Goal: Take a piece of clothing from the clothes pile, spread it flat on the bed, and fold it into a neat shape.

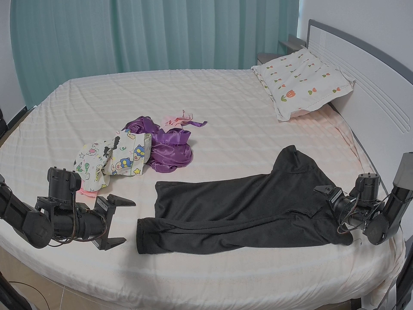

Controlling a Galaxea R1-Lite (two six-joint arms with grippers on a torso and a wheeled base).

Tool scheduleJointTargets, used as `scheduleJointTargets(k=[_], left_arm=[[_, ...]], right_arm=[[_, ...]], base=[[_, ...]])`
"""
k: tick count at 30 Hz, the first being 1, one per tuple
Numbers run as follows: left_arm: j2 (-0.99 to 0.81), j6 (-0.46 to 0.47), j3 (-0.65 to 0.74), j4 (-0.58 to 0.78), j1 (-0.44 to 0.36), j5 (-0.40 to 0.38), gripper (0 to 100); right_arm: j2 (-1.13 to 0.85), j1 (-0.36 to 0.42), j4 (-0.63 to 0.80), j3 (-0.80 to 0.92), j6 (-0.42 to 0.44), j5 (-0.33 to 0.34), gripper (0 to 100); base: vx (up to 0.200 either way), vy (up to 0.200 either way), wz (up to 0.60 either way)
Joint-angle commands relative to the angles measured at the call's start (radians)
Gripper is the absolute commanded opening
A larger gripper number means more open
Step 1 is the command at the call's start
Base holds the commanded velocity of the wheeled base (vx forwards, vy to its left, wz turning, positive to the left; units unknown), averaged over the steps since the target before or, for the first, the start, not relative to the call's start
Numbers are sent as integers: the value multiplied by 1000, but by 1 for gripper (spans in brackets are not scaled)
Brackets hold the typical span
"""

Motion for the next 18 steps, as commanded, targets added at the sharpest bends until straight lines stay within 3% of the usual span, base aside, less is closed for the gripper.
scheduleJointTargets(k=[1, 18], left_arm=[[21, -1, -4, -1, 0, 0, 100], [40, -1, -9, -4, 0, 1, 100]], right_arm=[[70, -4, 0, -38, -1, -1, 100], [133, -24, 6, -124, 5, -4, 100]], base=[[0, 0, 0], [0, 0, 0]])
